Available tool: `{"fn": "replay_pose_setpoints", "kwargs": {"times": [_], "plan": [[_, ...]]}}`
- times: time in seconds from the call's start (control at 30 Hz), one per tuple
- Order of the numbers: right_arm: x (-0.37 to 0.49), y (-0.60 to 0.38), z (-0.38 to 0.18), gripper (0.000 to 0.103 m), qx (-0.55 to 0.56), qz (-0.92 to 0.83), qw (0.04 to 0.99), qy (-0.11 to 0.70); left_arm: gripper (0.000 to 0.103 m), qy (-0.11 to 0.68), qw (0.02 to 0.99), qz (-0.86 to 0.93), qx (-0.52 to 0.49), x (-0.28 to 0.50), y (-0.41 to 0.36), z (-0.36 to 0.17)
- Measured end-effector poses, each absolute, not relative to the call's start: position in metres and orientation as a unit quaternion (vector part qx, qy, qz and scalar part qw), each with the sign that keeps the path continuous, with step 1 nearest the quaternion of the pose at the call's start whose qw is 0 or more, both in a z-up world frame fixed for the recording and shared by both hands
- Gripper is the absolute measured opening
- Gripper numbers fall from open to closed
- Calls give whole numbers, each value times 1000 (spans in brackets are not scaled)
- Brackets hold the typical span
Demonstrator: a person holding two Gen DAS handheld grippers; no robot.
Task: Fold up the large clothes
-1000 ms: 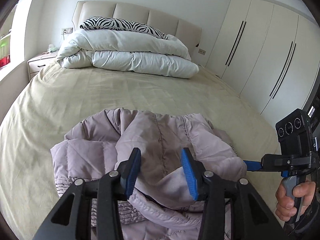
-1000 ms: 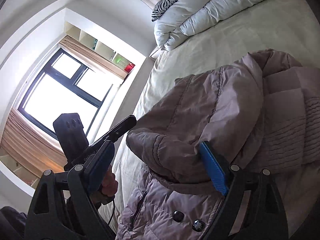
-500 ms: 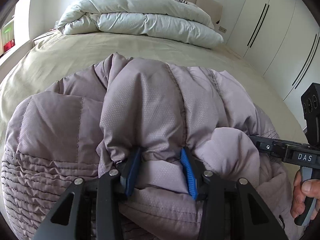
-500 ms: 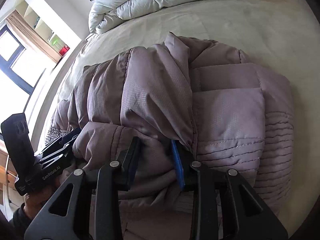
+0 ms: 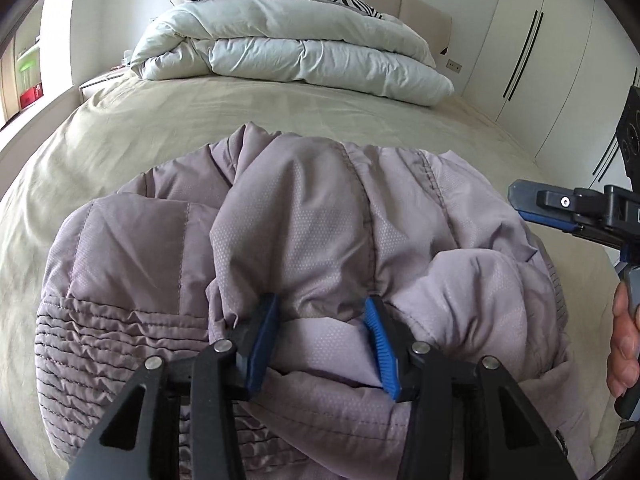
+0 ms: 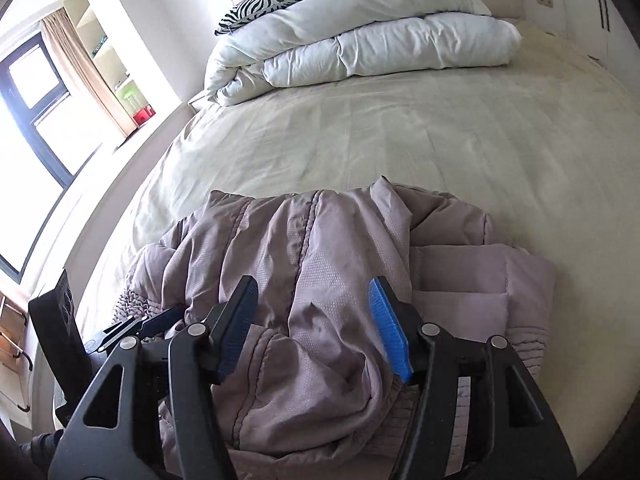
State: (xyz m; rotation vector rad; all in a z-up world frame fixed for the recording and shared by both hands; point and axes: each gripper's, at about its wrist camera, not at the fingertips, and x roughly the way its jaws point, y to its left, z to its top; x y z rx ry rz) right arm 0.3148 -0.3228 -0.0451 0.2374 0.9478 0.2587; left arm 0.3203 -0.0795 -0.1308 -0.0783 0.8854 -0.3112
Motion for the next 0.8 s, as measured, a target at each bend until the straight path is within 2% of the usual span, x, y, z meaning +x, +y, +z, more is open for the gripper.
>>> {"fn": "replay_pose_setpoints", "kwargs": {"times": [0.1,0.2,0.4,0.5,0.53,0.57,0.6,0.73,0.8], "plan": [[337,-309,-87,57,41,80,868,488,48,425,892,-151,-25,323,-83,-138],[337,-299,-110,57,-20,73,883,464,48,427,891,-156,-22,326,-85,-143],[322,-306,-79,57,2,52,898,437,48,405,900,-150,-63,308,-70,-122],[298,-300,-70,57,-30,50,907,416,48,393,907,-141,-43,301,-76,-127],[298,-295,-77,58,-50,52,902,426,48,399,905,-143,-33,304,-79,-133],[299,-289,-88,64,-67,52,892,444,49,405,902,-148,-31,308,-81,-138],[299,-289,-100,67,-75,49,884,458,49,409,899,-151,-34,310,-81,-138],[295,-314,-96,69,11,47,892,449,49,413,895,-159,-54,308,-70,-121],[279,-323,-78,69,37,29,908,416,51,403,898,-161,-70,296,-60,-107]]}}
